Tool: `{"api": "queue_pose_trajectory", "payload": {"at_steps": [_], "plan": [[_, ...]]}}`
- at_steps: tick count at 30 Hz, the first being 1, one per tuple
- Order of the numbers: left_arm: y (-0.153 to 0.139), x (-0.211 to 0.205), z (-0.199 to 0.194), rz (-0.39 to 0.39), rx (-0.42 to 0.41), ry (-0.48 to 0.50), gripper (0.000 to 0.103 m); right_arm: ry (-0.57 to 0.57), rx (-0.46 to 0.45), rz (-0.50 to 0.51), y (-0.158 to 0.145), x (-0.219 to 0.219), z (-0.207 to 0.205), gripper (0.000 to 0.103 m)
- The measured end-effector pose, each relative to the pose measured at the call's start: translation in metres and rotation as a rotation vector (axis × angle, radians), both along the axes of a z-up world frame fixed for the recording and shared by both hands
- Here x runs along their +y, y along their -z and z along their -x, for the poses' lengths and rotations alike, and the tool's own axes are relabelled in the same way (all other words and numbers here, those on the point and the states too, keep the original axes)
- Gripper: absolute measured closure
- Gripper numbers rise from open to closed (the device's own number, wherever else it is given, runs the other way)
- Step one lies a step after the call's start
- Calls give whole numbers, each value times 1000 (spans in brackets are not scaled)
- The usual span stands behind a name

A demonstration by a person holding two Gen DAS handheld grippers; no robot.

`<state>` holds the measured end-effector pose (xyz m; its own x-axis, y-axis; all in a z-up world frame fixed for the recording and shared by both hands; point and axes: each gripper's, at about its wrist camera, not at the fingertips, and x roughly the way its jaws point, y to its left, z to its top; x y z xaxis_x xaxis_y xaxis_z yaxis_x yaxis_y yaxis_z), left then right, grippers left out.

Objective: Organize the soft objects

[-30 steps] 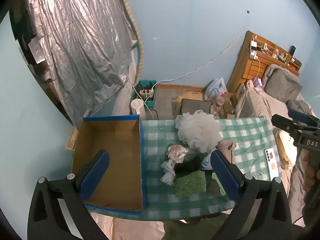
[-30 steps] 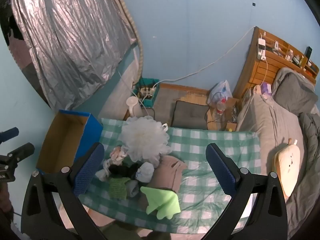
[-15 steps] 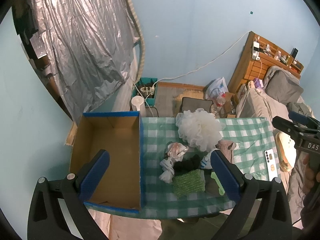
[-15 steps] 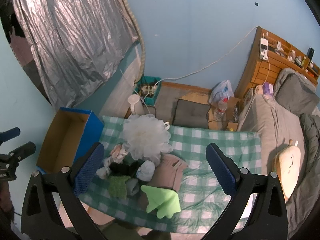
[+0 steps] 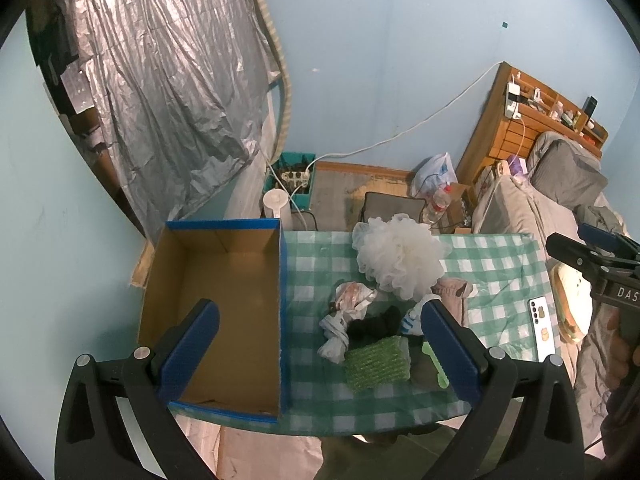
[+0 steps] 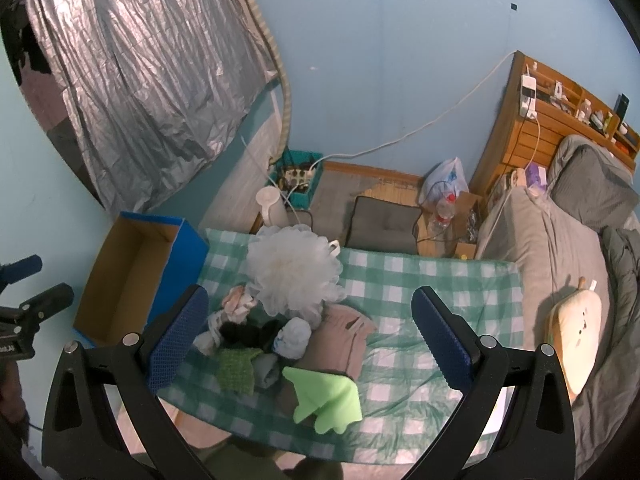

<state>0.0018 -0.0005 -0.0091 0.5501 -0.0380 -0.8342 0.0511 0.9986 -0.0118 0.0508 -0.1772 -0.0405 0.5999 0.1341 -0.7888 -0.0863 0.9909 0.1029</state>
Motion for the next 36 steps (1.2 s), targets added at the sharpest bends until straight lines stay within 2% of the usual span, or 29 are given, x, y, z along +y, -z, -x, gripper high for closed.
{"api": "queue_pose_trajectory", "payload": {"at_steps": [36], "plan": [[7, -1, 10, -25, 26, 23, 1, -5, 13, 4, 8, 6, 13, 2]]}}
